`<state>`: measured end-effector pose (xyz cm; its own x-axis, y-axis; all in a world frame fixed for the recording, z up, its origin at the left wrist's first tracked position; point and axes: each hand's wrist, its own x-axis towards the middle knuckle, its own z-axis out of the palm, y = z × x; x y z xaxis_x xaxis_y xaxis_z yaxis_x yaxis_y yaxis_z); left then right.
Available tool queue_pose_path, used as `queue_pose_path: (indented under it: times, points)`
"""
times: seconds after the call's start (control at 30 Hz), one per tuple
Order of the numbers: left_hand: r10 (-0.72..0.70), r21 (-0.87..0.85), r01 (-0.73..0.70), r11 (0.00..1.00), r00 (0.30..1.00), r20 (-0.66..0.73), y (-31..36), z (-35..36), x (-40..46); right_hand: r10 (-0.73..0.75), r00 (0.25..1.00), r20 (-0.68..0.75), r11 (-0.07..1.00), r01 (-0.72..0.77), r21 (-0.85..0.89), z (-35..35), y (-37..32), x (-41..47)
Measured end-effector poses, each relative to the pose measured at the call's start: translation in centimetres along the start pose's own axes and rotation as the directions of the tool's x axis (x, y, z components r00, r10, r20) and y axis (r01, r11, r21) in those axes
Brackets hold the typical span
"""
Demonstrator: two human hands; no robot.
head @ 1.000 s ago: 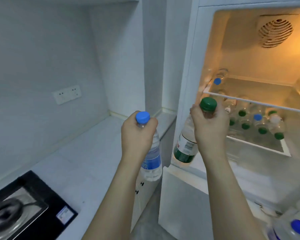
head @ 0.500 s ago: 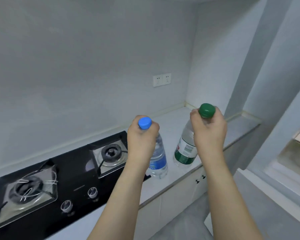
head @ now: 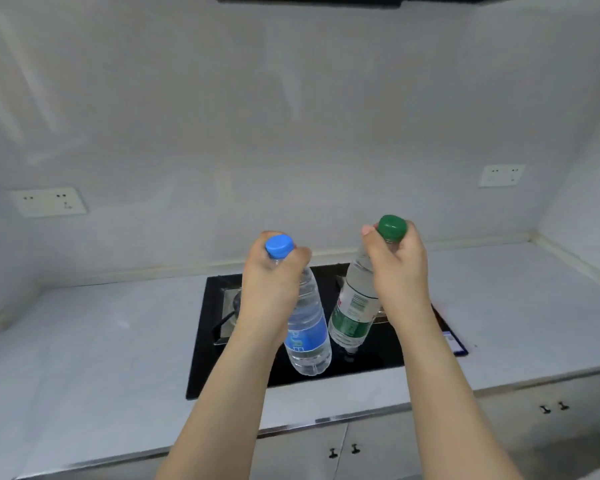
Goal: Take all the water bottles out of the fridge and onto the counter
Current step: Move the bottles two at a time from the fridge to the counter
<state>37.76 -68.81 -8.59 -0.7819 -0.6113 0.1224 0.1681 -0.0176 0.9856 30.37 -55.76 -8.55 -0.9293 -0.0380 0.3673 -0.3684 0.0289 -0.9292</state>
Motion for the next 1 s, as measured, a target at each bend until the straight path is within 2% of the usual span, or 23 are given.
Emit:
queue_pose_path:
  times: [0.2,0.33,0.57,0.63,0.8,0.9,1.0]
  points:
    - [-0.084,-0.052,0.079,0.995,0.991,-0.103,0.2,-11.3,0.3,0.017,0.968,0.25,0.999,-0.026,0.036,11.0,-1.4,-3.7]
    - [-0.158,-0.04,0.153,0.987,0.95,-0.269,-0.6,-17.8,0.6,0.047,0.93,0.365,0.996,-0.071,0.052,17.0,-1.4,-5.4]
    - [-0.254,-0.054,0.255,0.966,0.878,-0.405,-1.2,-27.6,3.1,0.056,0.818,0.573,0.998,-0.065,-0.005,28.2,-0.6,-6.8]
    - [-0.256,-0.082,0.247,0.966,0.854,-0.452,-1.3,-30.3,4.5,0.05,0.771,0.634,0.999,-0.046,-0.023,32.2,-0.4,-6.6]
    - [-0.245,-0.075,0.241,0.968,0.823,-0.512,-1.0,-34.7,8.8,0.045,0.697,0.716,0.999,-0.044,-0.019,40.2,0.0,-5.5]
    - [-0.247,-0.093,0.238,0.967,0.782,-0.573,-0.8,-38.0,12.1,0.041,0.639,0.768,0.999,-0.033,-0.026,45.7,0.4,-4.6]
    - [-0.225,-0.082,0.221,0.972,0.763,-0.606,-0.8,-41.5,14.1,0.005,0.615,0.789,1.0,-0.01,0.002,50.3,0.7,-4.4]
